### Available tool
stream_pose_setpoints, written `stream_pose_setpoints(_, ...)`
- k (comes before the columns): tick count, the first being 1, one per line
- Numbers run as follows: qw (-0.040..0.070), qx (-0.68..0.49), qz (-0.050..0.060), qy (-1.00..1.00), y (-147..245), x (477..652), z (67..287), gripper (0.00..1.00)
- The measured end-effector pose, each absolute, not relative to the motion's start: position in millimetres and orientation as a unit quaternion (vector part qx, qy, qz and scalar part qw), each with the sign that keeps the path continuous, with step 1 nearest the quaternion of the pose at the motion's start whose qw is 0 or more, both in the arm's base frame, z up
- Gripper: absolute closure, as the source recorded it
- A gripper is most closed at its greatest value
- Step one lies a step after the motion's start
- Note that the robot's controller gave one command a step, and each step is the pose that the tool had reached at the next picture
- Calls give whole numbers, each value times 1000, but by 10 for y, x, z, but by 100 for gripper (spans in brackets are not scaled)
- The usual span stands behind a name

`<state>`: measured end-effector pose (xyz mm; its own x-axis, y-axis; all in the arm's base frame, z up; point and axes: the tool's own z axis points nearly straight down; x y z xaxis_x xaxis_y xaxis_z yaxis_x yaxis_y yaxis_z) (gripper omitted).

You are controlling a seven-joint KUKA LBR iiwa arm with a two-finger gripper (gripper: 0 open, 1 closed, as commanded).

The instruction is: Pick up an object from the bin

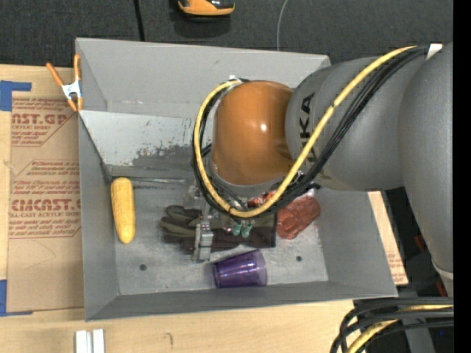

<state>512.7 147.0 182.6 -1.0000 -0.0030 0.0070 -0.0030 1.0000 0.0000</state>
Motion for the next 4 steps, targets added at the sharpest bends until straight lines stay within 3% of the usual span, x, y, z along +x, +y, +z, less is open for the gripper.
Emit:
stream_pose_setpoints(1, 0, 1, -1, -1000, 1463, 5146, 1869, 0)
stream_pose_setpoints(2, -5, 1, -2, -1000, 1371, 5407, 1509, 0)
stream_pose_setpoints(3, 0, 109, -1, -994, 1318, 5160, 897, 100)
stream_pose_setpoints(4, 0, 109, -1, -994, 1317, 5160, 897, 100)
